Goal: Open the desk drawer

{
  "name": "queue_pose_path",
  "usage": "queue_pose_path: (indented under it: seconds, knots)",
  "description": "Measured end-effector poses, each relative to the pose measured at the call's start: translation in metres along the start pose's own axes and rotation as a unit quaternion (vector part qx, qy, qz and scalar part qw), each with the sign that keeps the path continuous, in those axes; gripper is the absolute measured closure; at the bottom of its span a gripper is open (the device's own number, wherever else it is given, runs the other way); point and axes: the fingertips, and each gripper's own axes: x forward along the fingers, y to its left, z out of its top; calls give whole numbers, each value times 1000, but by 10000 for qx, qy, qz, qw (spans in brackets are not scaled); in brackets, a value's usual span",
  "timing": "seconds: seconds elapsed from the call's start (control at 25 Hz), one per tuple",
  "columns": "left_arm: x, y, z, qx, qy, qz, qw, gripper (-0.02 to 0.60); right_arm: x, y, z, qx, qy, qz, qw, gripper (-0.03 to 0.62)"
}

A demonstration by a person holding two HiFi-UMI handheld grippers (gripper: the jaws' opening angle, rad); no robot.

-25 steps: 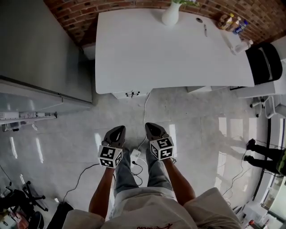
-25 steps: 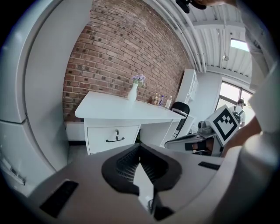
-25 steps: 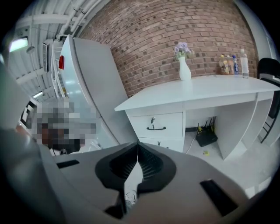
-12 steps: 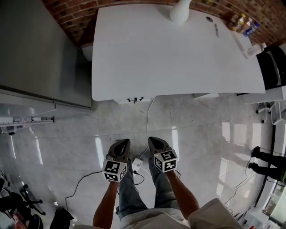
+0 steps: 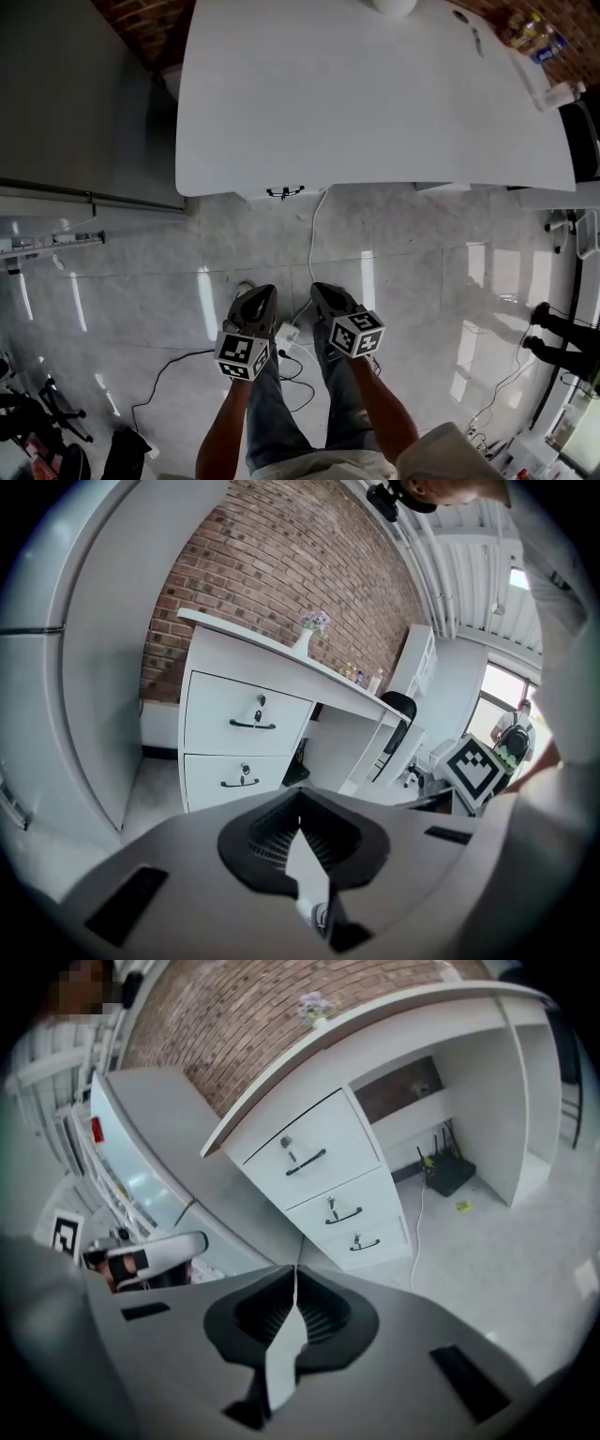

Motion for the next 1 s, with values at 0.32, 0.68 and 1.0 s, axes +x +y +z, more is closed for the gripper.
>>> queue_pose_path:
  seconds: [0.32,0.68,1.0]
  knots:
    - [0,7,-10,-75,-42,25,10000,569,4,-15,23,3532,-1574,1386,9117,385]
    - [-2,11,-9,-93,-87,77,9999,569,34,-36,27,3754,-1665,1129,9048,387]
    - [-8,12,-13,-231,-112,120,9996,569,104,-64,108,4032,-2085,1171,8833,387]
